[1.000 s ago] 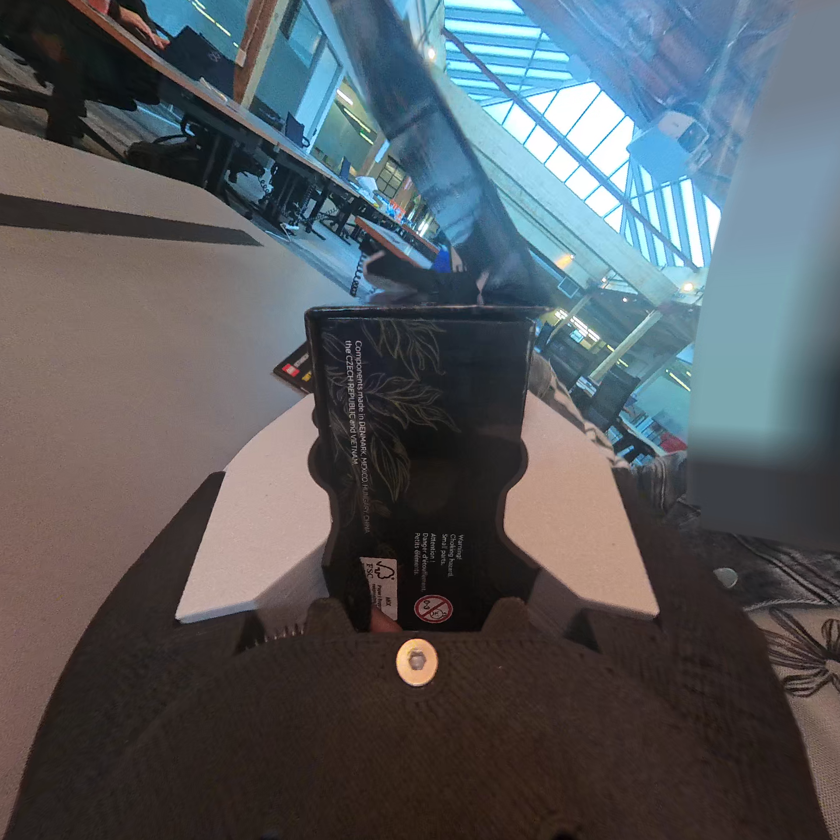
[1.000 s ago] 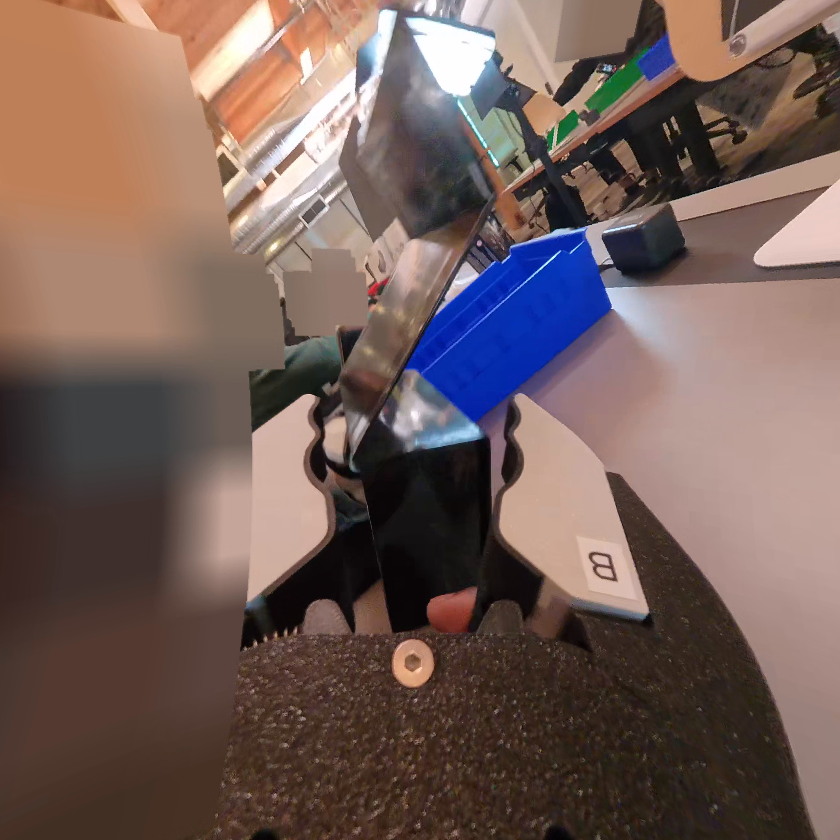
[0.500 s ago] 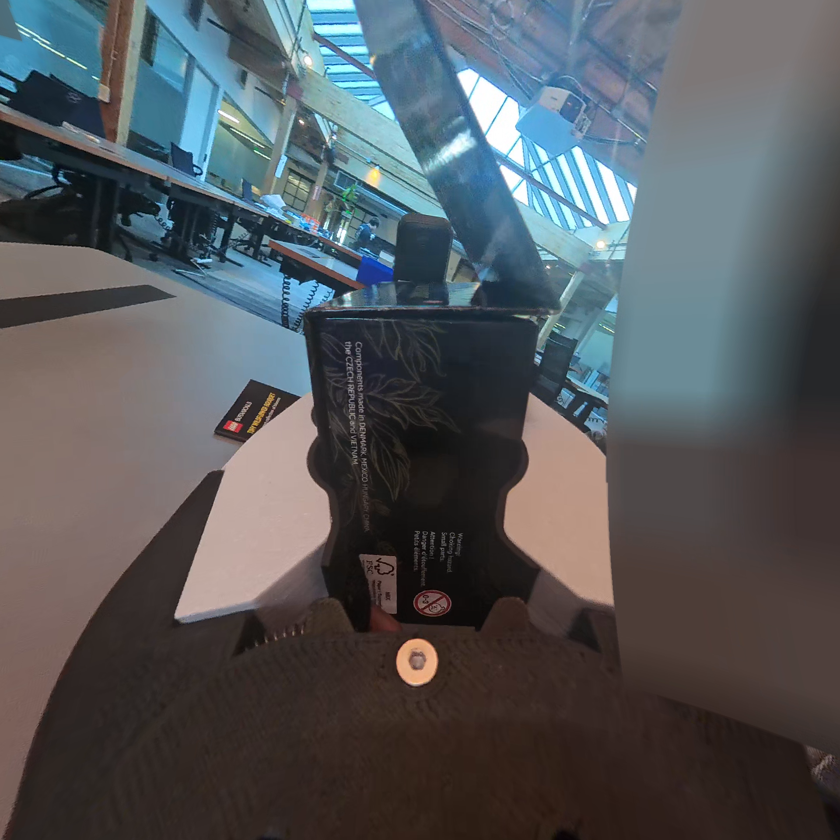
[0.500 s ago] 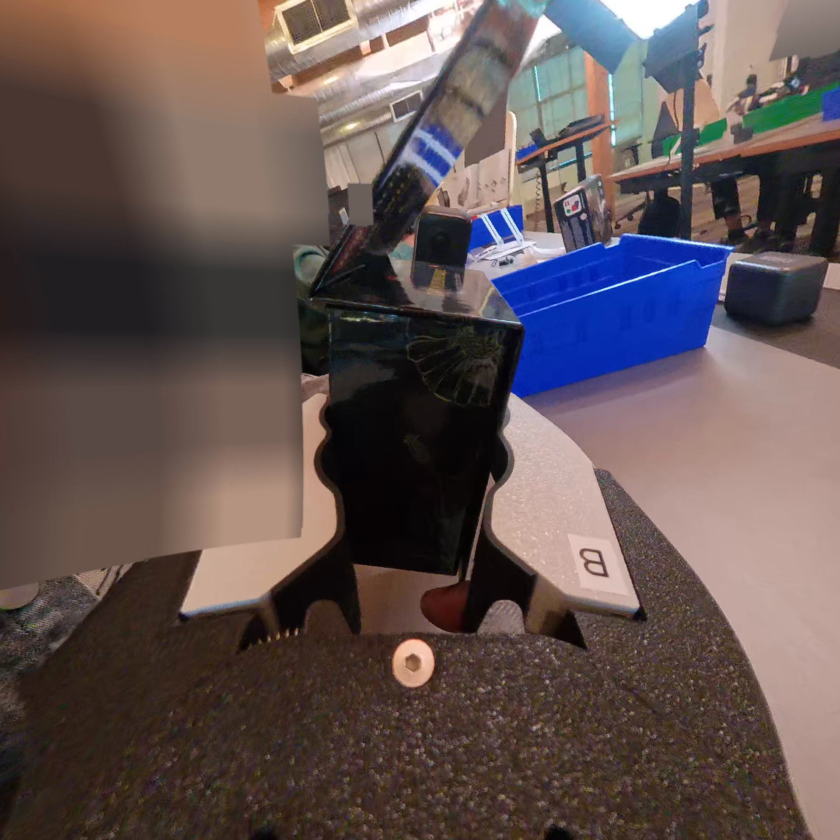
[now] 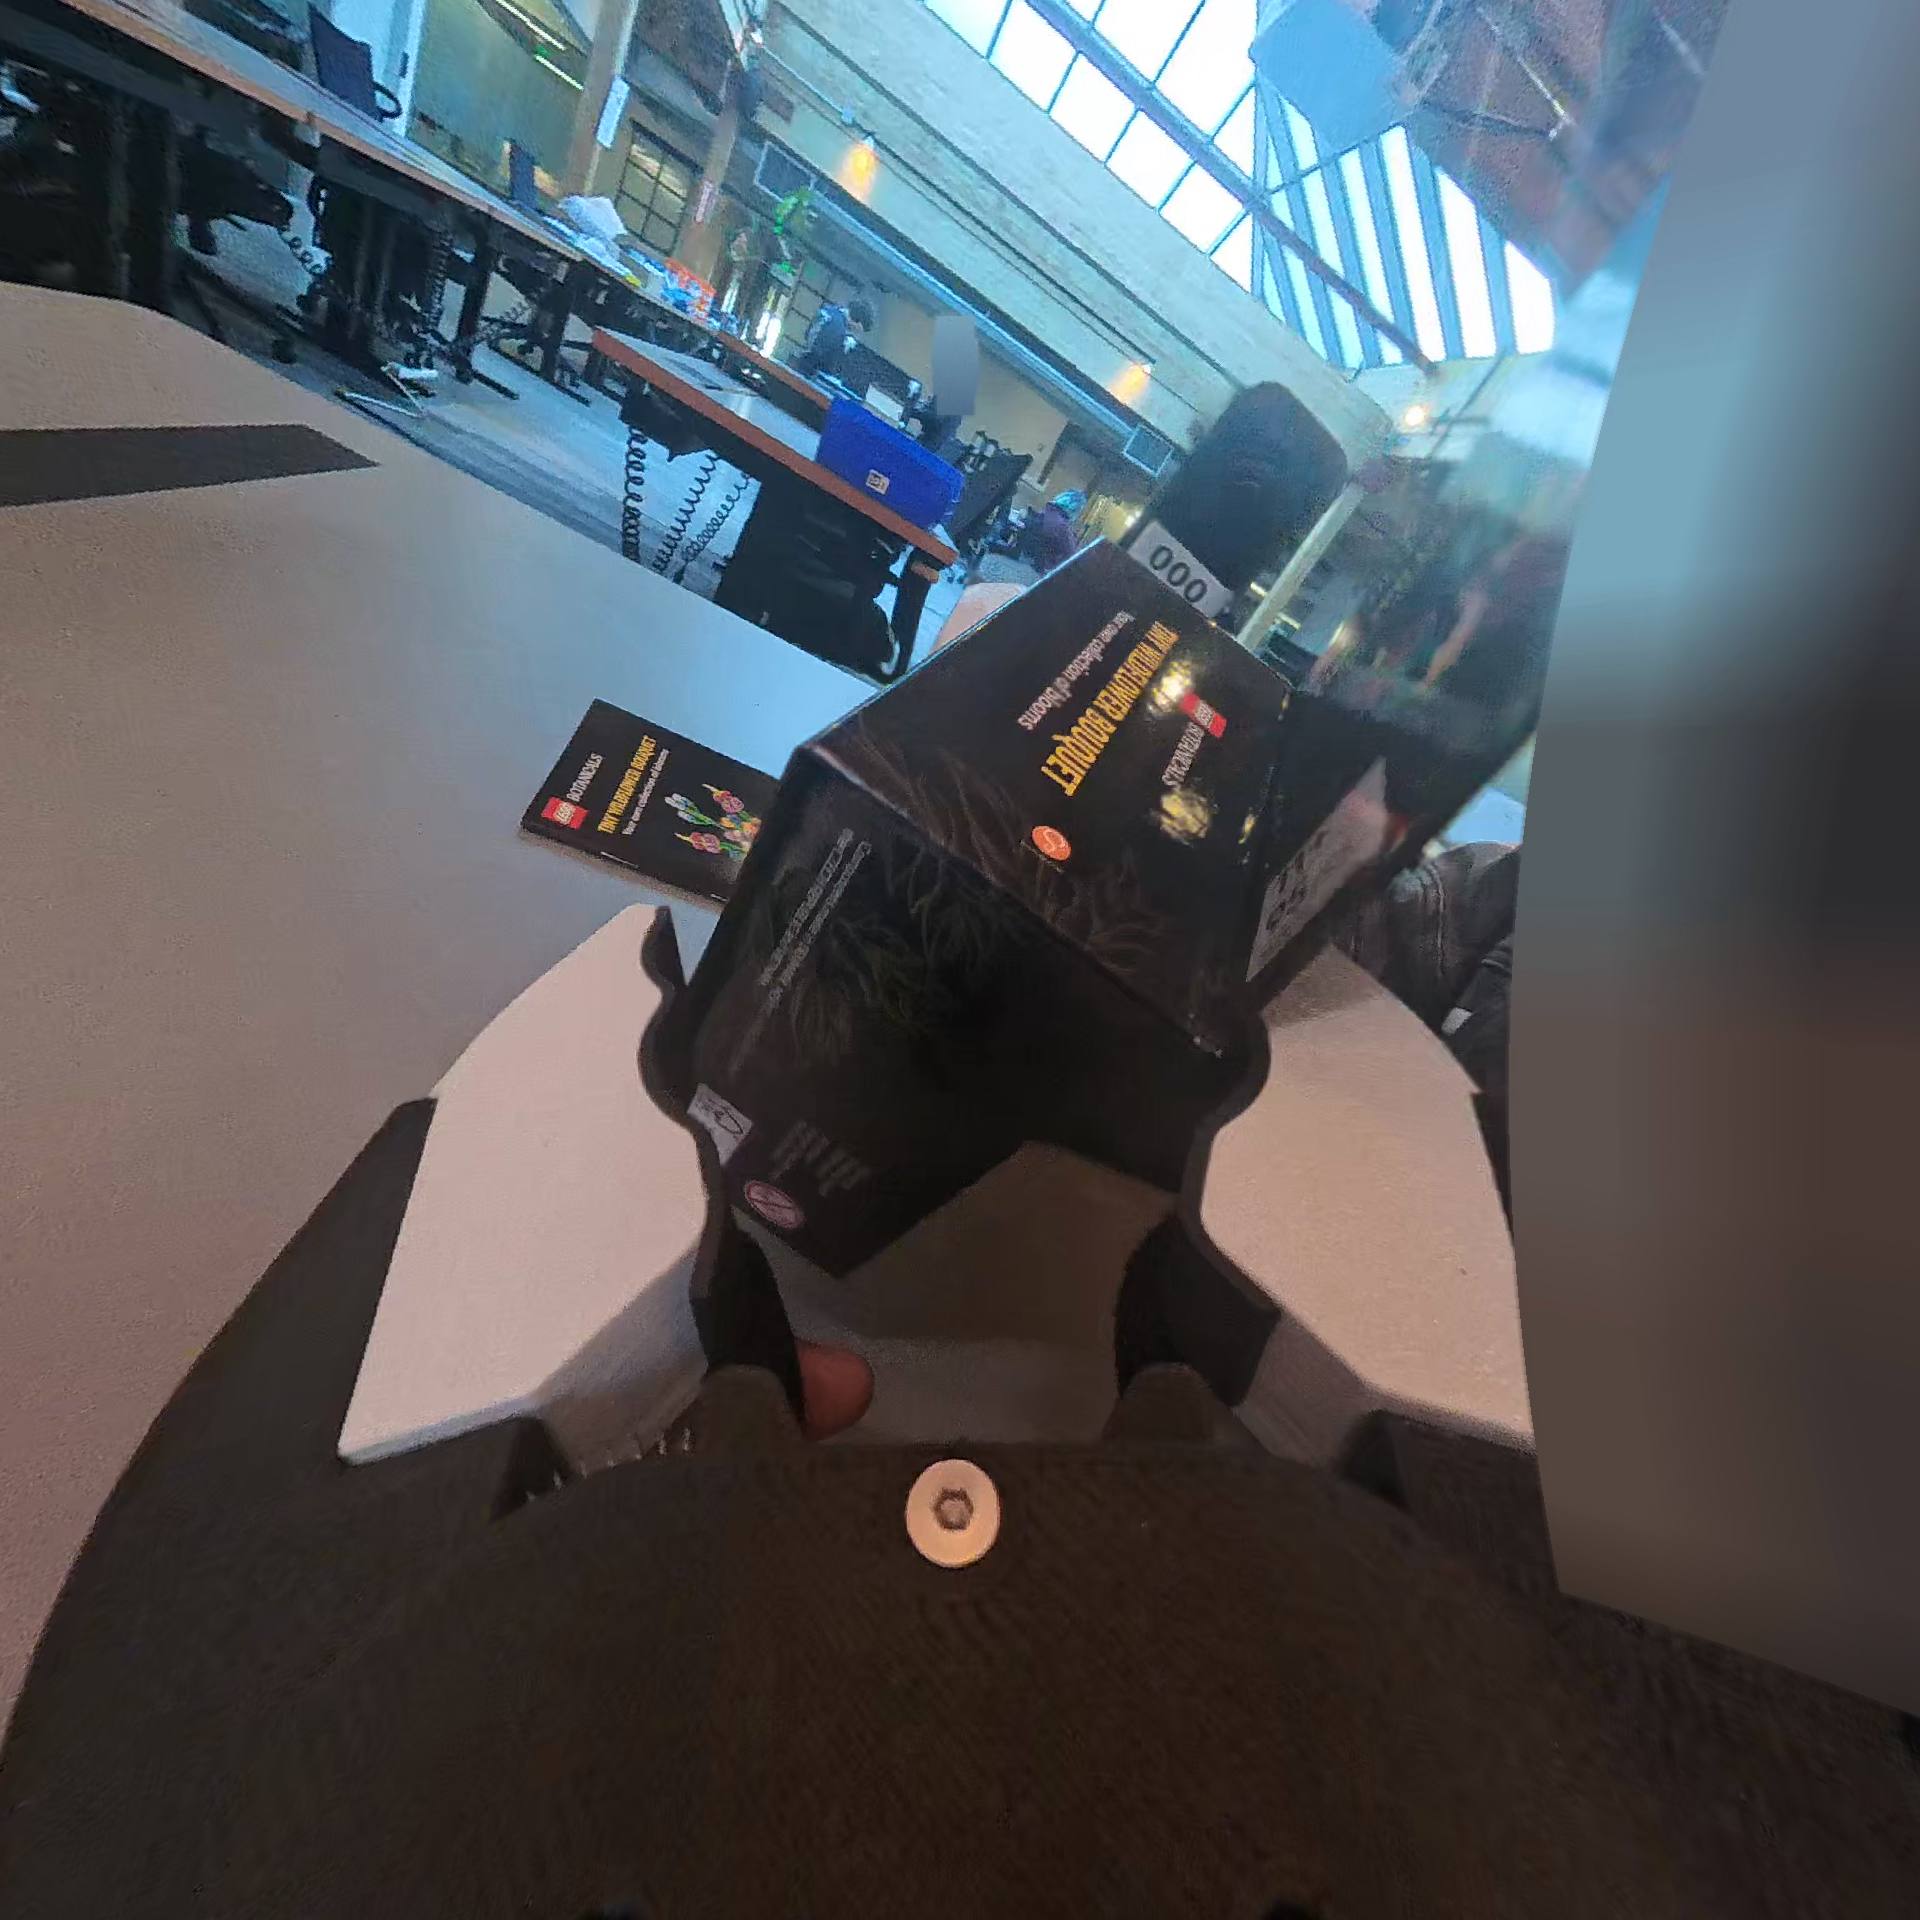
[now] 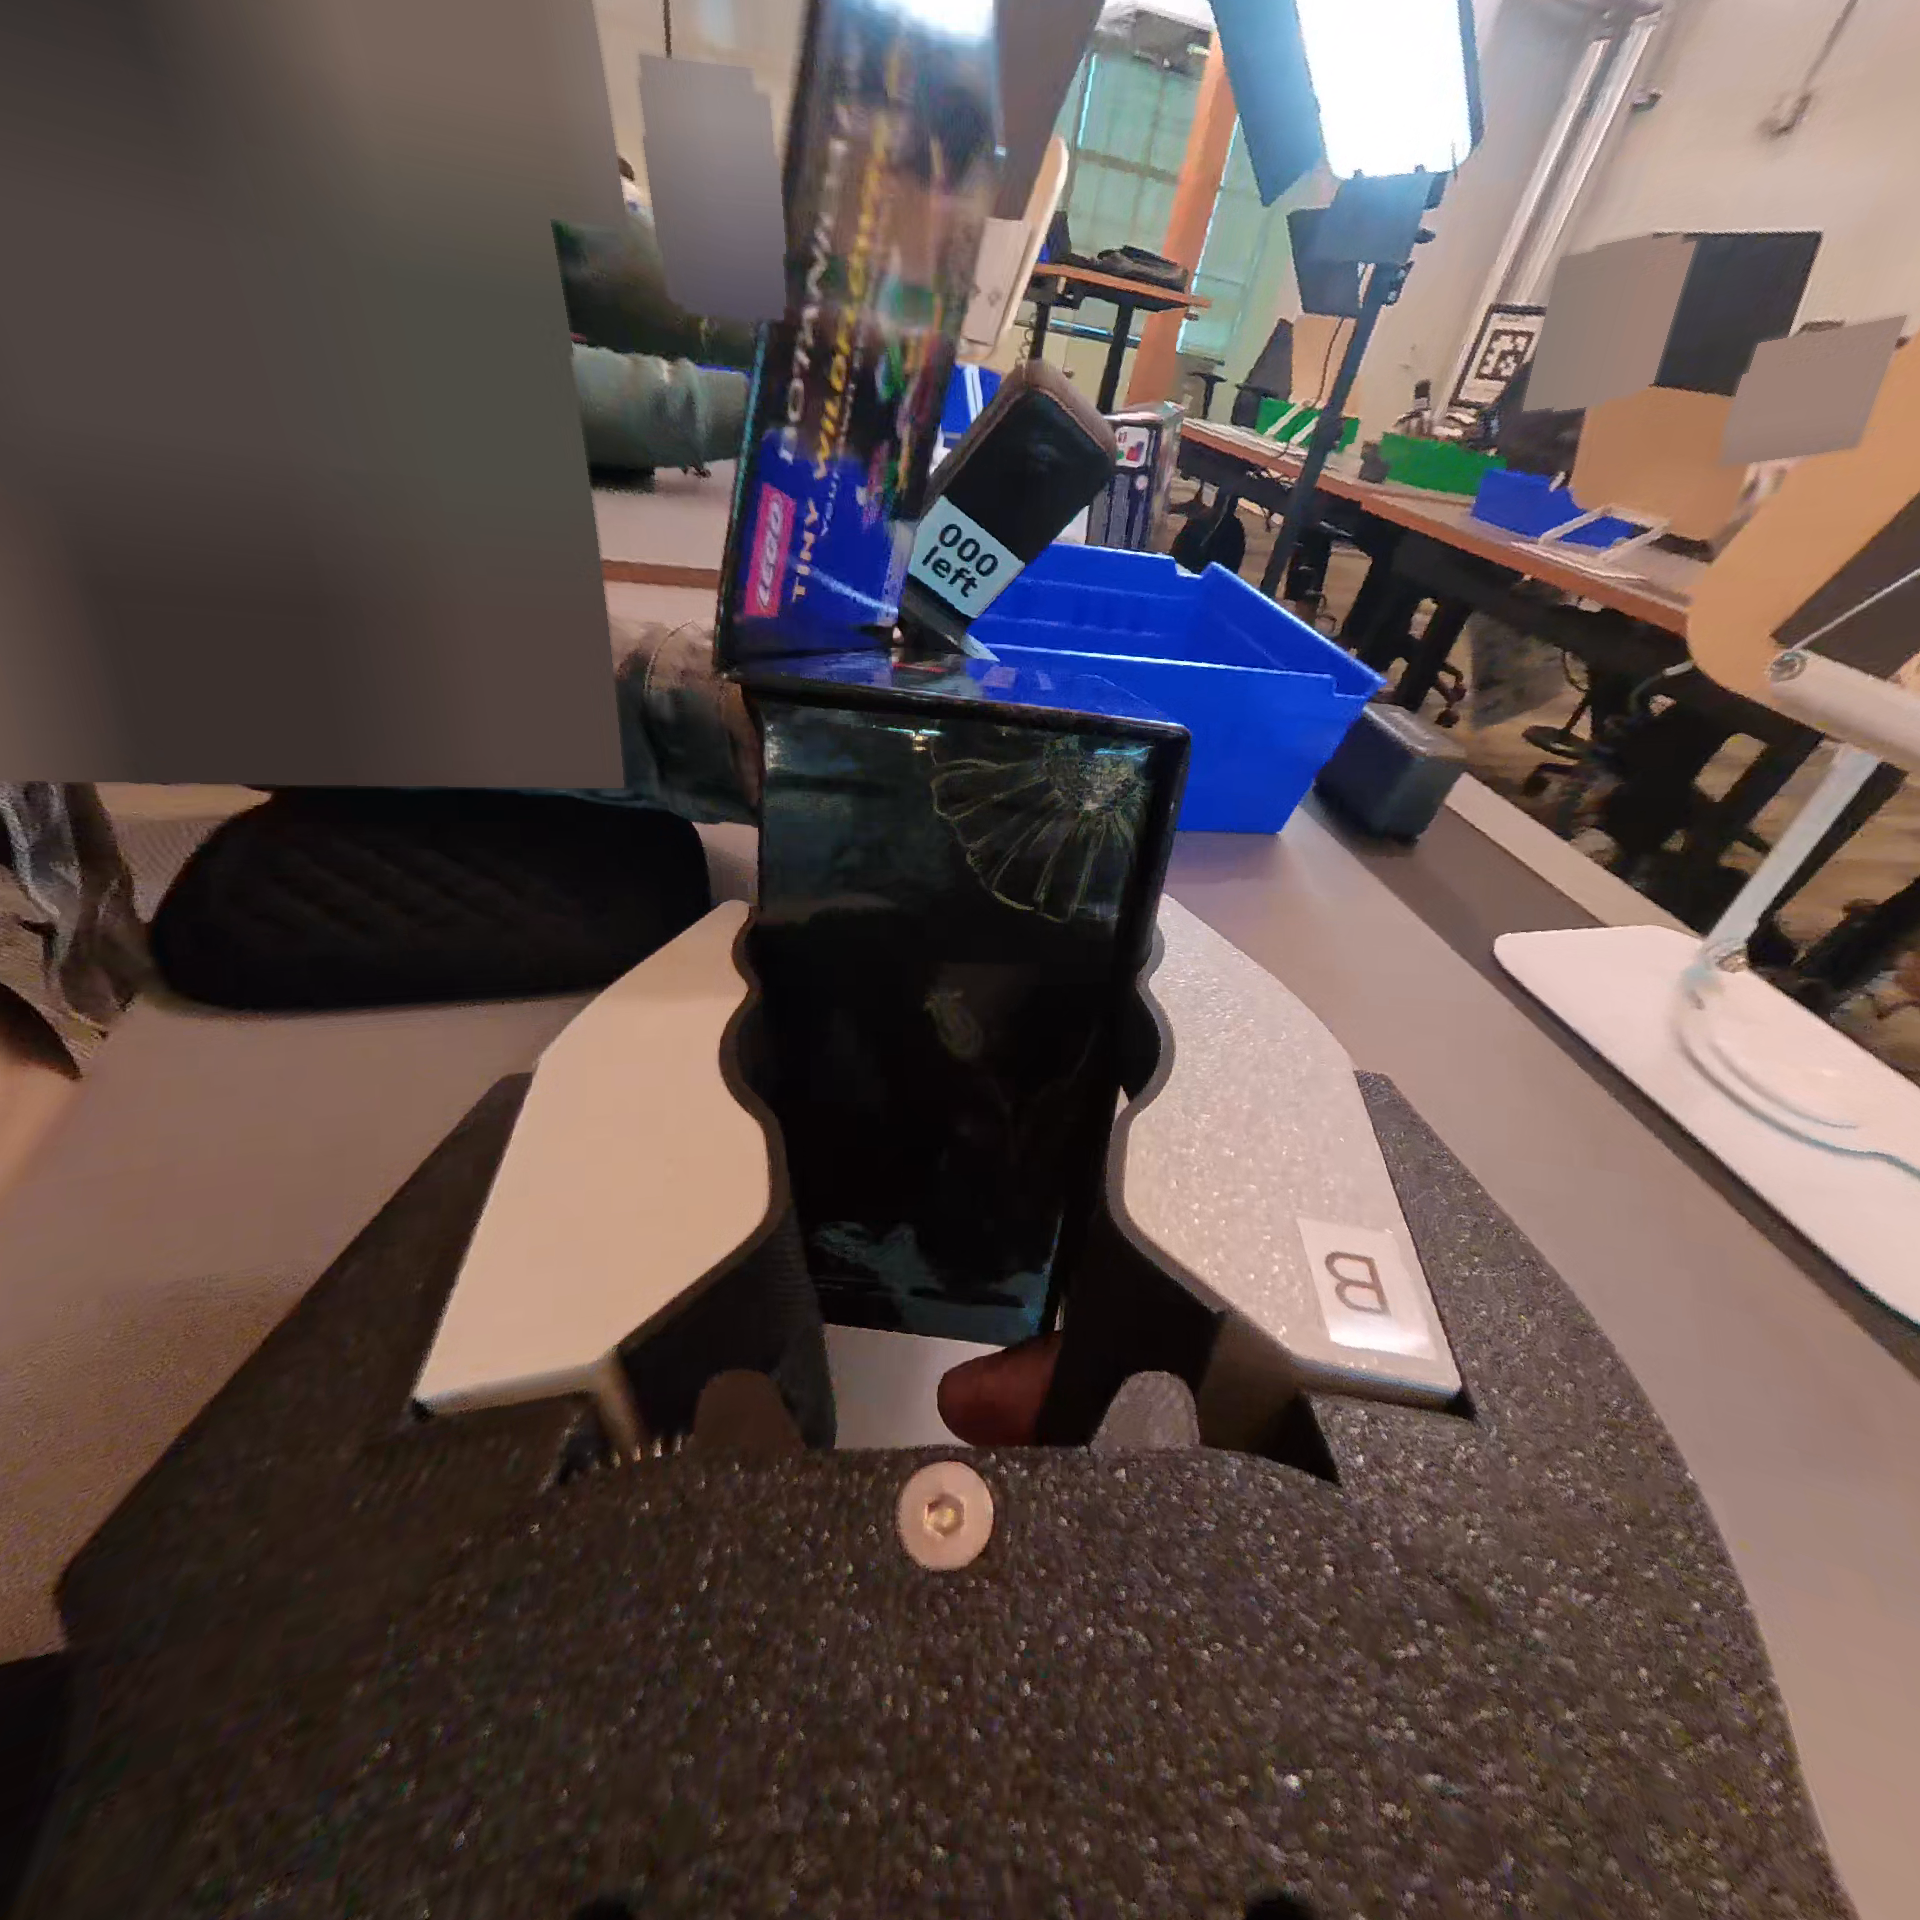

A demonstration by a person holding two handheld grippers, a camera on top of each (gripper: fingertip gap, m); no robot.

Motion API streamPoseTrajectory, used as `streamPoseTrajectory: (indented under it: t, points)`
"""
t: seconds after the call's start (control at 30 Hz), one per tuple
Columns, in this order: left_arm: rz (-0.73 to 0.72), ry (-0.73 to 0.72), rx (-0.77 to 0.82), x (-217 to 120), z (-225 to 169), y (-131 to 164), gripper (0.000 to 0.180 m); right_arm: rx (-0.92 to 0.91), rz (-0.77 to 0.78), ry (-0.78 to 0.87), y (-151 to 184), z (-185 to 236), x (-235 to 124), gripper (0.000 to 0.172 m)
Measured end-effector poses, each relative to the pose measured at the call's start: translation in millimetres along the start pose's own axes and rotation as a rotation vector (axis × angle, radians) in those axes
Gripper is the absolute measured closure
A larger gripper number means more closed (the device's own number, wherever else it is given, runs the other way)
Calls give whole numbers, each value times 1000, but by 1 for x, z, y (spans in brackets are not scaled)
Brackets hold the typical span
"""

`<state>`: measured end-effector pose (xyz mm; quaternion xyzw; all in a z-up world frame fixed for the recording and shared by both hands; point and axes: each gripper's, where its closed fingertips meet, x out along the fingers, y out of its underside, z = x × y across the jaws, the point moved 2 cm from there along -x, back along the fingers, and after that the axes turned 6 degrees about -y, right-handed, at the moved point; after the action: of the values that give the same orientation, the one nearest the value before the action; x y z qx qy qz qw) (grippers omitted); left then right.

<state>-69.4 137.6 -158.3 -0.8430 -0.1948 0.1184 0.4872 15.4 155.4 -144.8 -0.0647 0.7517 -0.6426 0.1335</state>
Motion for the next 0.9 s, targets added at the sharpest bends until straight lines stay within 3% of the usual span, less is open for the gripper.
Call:
streamPoseTrajectory:
  t: [0.27,0.37,0.53,0.77,0.9]
  points:
    - [2,-100,-92,-2,16,12,63,-155,74,100,5,-7,-3,106]
    - [-47,-131,-198,-8,21,13,61,-271,146,177,10,-12,-7,106]
    - [-82,-207,-226,-14,25,12,63,-490,384,242,38,-11,-2,105]
    - [-79,-210,-251,-14,25,15,64,-737,515,267,50,1,8,105]
    - [-72,-193,-286,-15,23,21,67,-735,532,235,53,9,13,105]
